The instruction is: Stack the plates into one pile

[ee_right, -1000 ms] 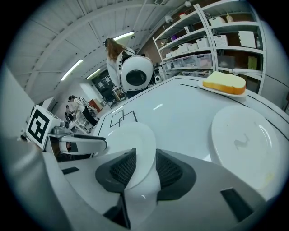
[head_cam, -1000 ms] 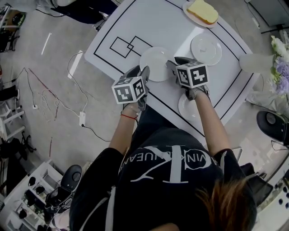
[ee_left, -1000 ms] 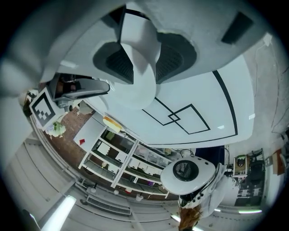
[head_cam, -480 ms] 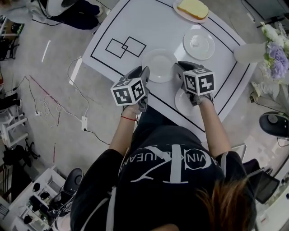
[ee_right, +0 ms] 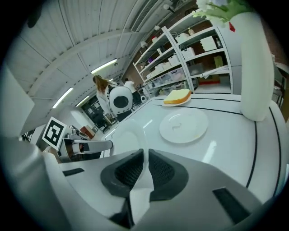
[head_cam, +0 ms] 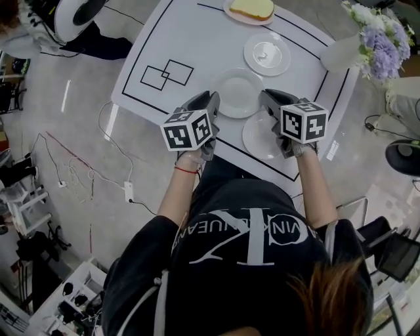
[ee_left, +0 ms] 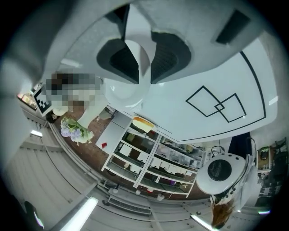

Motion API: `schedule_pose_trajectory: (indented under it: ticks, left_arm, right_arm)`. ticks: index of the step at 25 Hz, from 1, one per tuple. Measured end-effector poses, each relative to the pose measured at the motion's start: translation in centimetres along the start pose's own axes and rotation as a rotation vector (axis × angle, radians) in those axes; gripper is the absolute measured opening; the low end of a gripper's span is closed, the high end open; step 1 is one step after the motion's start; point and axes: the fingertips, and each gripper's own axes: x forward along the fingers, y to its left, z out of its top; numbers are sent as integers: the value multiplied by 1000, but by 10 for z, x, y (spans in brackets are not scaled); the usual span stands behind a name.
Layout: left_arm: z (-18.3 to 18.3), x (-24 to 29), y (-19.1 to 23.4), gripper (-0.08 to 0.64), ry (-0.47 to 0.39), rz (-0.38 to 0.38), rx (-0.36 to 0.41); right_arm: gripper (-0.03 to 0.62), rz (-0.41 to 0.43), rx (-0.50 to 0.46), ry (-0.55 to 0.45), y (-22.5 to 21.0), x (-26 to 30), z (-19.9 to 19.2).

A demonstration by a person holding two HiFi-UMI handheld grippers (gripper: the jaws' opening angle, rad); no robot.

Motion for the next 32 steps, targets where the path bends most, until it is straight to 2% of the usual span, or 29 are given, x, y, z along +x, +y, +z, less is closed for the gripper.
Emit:
schedule_pose_trajectory:
  ticks: [7,11,19,23,32]
  left_arm:
    - [-25,22,-44,84,167,-89,71]
    - [-42,30,-63,78,256,-135,105]
    - [-77,34,-82,66,460,-194,281]
    - [-87,30,-86,67,512,-213,327]
    - [-106,28,-94,86,585,-256,400]
  right_arm:
    - [32,-39,112,-15,-25,-48,-32]
    - [32,-38,181,16,-32,-68,-62]
    - [29,-4,276,91,-34,-88,-114]
    - [35,18,268,137,-30,-91,-130]
    - [48,10,214,202,-33,-96,-149]
